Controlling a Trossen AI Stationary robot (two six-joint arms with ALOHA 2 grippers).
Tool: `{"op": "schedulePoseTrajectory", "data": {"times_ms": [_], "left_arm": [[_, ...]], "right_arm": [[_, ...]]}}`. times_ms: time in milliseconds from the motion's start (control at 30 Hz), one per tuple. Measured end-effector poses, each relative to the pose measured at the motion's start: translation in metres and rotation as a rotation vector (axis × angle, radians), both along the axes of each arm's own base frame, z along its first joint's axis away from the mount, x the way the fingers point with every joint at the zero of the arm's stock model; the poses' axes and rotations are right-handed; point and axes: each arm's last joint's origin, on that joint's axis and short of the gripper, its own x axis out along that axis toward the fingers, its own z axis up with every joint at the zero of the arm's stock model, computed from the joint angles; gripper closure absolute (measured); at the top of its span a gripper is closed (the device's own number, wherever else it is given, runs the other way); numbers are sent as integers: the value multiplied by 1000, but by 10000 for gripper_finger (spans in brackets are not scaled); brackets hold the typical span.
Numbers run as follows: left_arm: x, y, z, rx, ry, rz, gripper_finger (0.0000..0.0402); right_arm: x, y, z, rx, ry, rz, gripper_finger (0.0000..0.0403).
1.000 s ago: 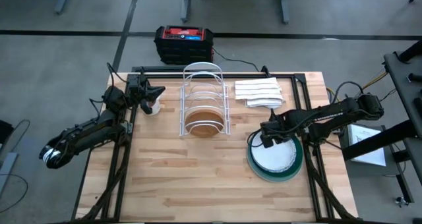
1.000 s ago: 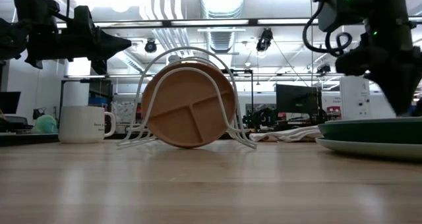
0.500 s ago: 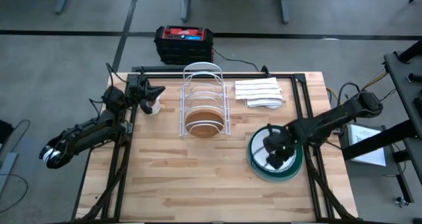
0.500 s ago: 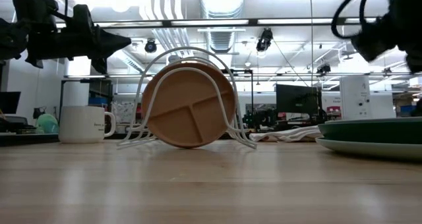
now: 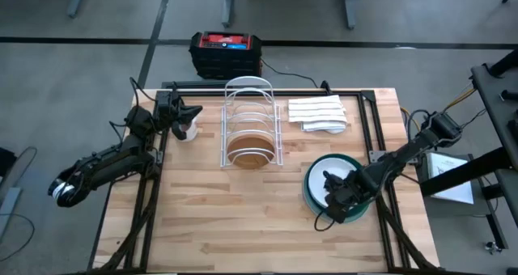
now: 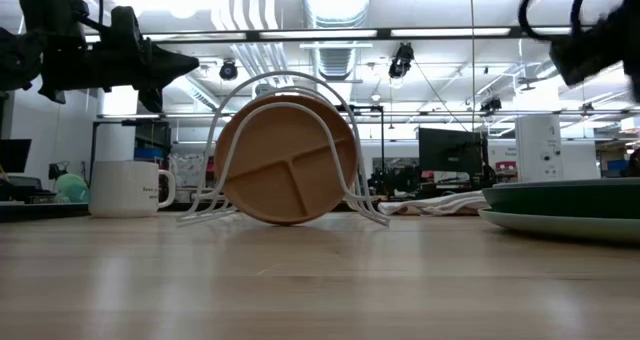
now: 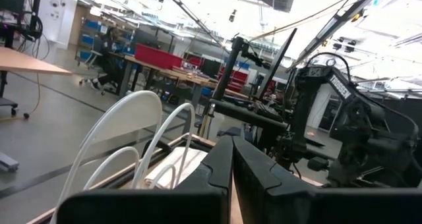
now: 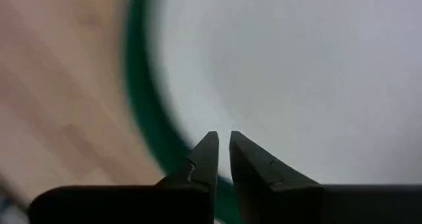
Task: Sort dishes
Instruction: Put the white plate in the dish rack
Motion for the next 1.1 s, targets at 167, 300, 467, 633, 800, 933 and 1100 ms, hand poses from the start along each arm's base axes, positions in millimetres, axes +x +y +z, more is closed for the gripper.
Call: {"op": "schedulePoseTrajectory", "data": {"times_ms": [167,300,467,633,800,933,1100], "left_arm": [[0,0,0,-2,-1,-1,401],[0,0,1,8,-10,4,401],[0,0,2,18,-18,7,401],[0,0,2,18,-15,9,401],[0,1,2,15,-12,9,401],[0,1,2,14,-12,9,401],[0,1,2,14,-12,9,401]], "right_arm": [[-4,-23,-2,-200,184,-705,358],[-1,-41,1,-201,268,-857,348],[0,-53,-2,-214,293,-842,327],[-11,-58,-1,-284,385,-835,295],[-15,-59,-1,-306,411,-805,267],[-19,-61,-3,-315,408,-775,256],[-26,-63,-13,-296,388,-770,257]]}}
